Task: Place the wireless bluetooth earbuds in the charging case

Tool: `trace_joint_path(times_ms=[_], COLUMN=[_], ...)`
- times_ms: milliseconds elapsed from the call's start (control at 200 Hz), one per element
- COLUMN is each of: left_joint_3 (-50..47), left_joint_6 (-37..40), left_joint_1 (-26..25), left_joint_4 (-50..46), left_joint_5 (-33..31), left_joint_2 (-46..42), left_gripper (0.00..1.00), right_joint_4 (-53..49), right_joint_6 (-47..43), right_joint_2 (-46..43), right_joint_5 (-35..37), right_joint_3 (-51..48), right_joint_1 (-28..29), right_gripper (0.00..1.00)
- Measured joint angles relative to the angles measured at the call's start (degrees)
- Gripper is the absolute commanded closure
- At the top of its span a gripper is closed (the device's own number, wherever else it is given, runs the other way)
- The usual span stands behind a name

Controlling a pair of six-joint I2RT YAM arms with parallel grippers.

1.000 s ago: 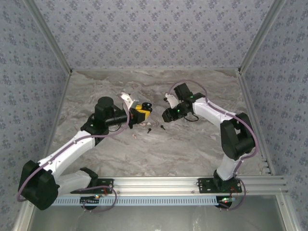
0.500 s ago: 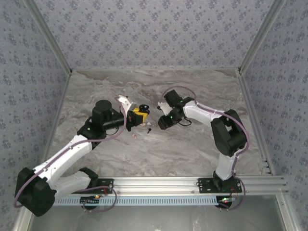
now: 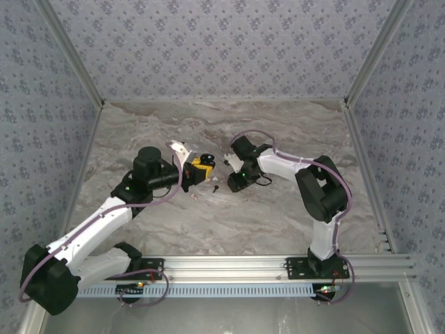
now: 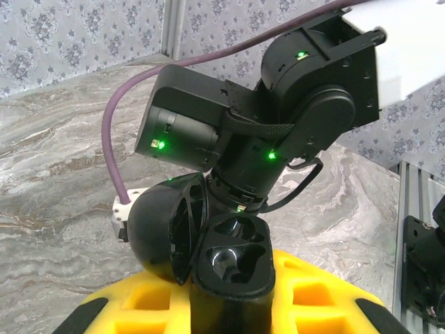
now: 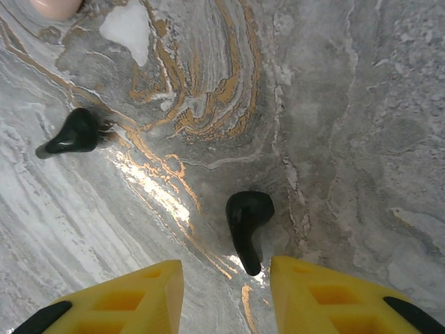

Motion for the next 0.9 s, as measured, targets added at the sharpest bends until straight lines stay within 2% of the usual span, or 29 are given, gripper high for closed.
trace_joint_path(times_ms=[250,635,900], left_joint_3=[-0.04,-0.04,-0.04], left_joint_6=[0.11,0.42,0.63], left_joint_1=[-0.09,-0.11,-0.11], left_joint_4=[-0.28,-0.37,-1.40], left_joint_5=[-0.44,-0.87,-1.05], left_joint_2=[-0.31,-0.31,-0.31], left_gripper=[0.89,0.89,0.89], right_joint_4=[0.02,0.50,3.56], right_joint_6=[0.02,2.12,5.86], right_joint_2=[1.07,1.29,1.29], right_joint_5=[0.63,2.97,5.29], right_joint_3=[0.17,0.33,0.15], right_joint_1=[0.00,-0.02,-0.59], right_gripper=[0.67,0.85,0.86])
